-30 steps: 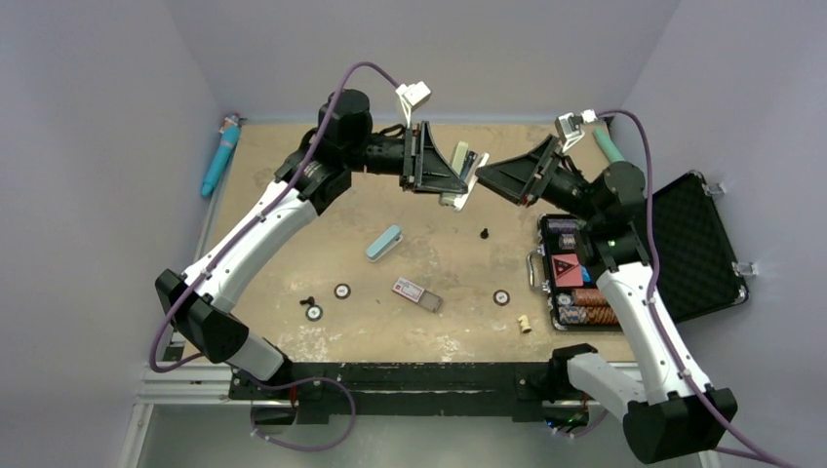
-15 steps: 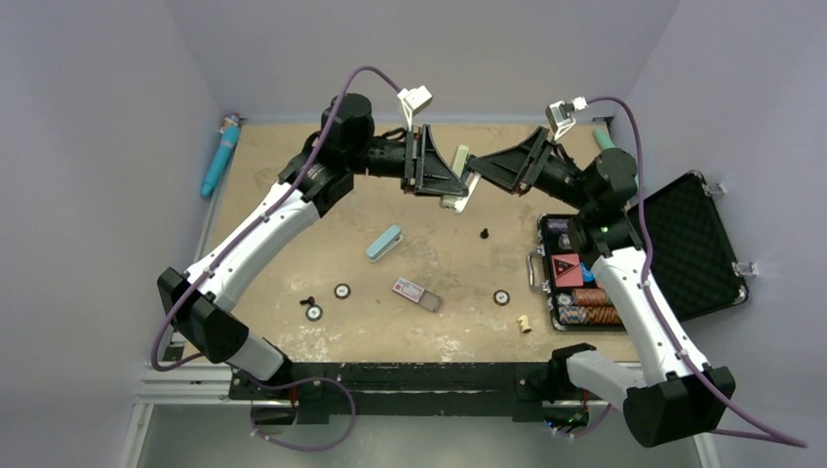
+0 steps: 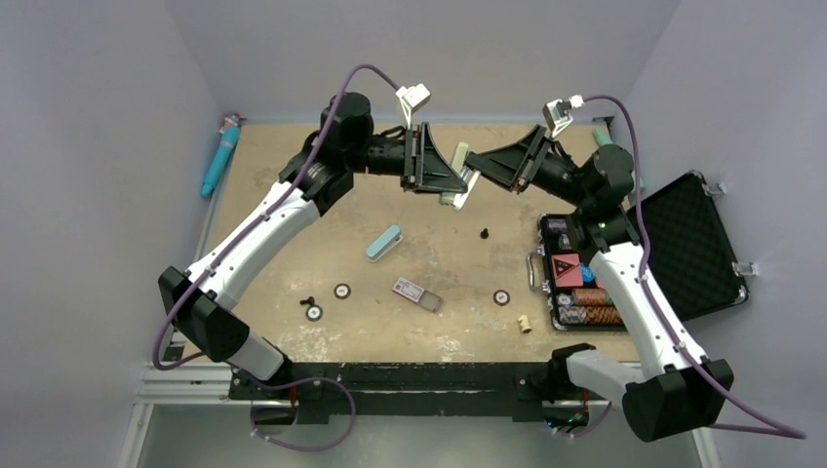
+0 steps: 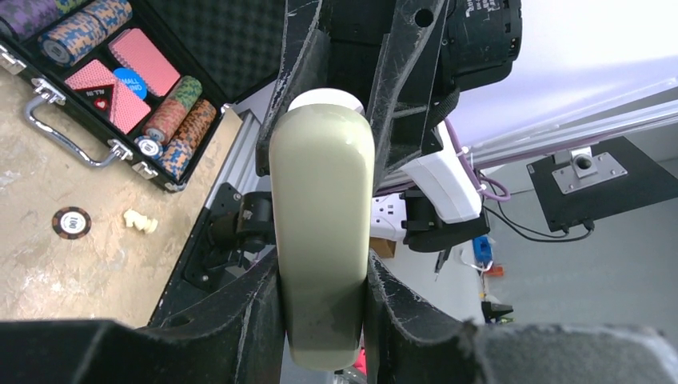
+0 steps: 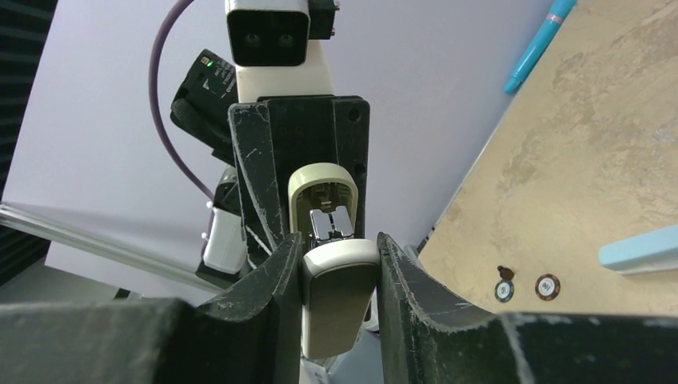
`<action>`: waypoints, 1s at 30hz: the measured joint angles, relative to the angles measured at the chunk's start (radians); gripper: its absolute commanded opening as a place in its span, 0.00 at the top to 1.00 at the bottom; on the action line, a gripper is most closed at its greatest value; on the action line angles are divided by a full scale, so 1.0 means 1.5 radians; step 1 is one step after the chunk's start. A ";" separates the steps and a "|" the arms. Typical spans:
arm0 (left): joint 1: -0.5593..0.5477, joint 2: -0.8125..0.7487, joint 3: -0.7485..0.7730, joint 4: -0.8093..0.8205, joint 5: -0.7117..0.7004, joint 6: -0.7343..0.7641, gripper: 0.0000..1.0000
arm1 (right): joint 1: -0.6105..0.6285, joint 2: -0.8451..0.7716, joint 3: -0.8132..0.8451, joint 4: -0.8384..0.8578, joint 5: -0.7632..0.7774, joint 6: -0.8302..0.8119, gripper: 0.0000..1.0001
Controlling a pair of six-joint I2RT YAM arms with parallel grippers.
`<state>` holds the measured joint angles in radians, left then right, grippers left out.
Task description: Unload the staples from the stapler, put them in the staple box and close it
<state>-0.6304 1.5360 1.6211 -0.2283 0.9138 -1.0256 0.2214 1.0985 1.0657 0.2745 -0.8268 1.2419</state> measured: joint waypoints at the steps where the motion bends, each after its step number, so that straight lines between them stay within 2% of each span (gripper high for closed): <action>1: 0.000 0.000 0.000 -0.005 -0.003 0.004 0.60 | 0.000 0.002 0.000 0.000 -0.001 0.000 1.00; 3: 0.000 0.000 0.002 -0.029 -0.015 0.017 0.47 | 0.000 0.005 0.000 -0.008 -0.003 -0.004 1.00; 4: 0.000 0.000 0.007 -0.051 -0.027 0.027 0.31 | 0.001 0.007 0.000 -0.011 -0.004 -0.010 1.00; 5: 0.000 0.000 0.012 -0.076 -0.039 0.036 0.03 | 0.001 0.010 0.000 -0.014 -0.006 -0.015 1.00; 6: 0.001 0.000 0.017 -0.101 -0.051 0.051 0.00 | 0.001 0.011 0.000 -0.017 -0.008 -0.021 1.00; 13: 0.019 -0.034 0.027 -0.253 -0.167 0.145 0.00 | 0.001 0.025 0.000 -0.060 -0.020 -0.059 1.00; 16: 0.047 -0.077 0.006 -0.263 -0.205 0.157 0.02 | 0.001 0.042 0.000 -0.085 -0.021 -0.076 1.00; 19: 0.095 -0.120 -0.025 -0.226 -0.184 0.152 0.03 | 0.001 0.061 0.000 -0.105 -0.027 -0.087 1.00; 24: 0.138 -0.106 -0.028 -0.153 -0.112 0.158 0.04 | 0.001 0.089 -0.001 -0.117 -0.053 -0.099 1.00; 30: 0.157 -0.048 -0.078 -0.051 -0.041 0.126 0.17 | 0.002 0.126 -0.004 -0.118 -0.071 -0.101 1.00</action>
<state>-0.3946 1.4635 1.5036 -0.3054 0.8516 -0.8368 0.2241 1.2881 1.0595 0.0975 -0.9333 1.0908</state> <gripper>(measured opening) 0.900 0.350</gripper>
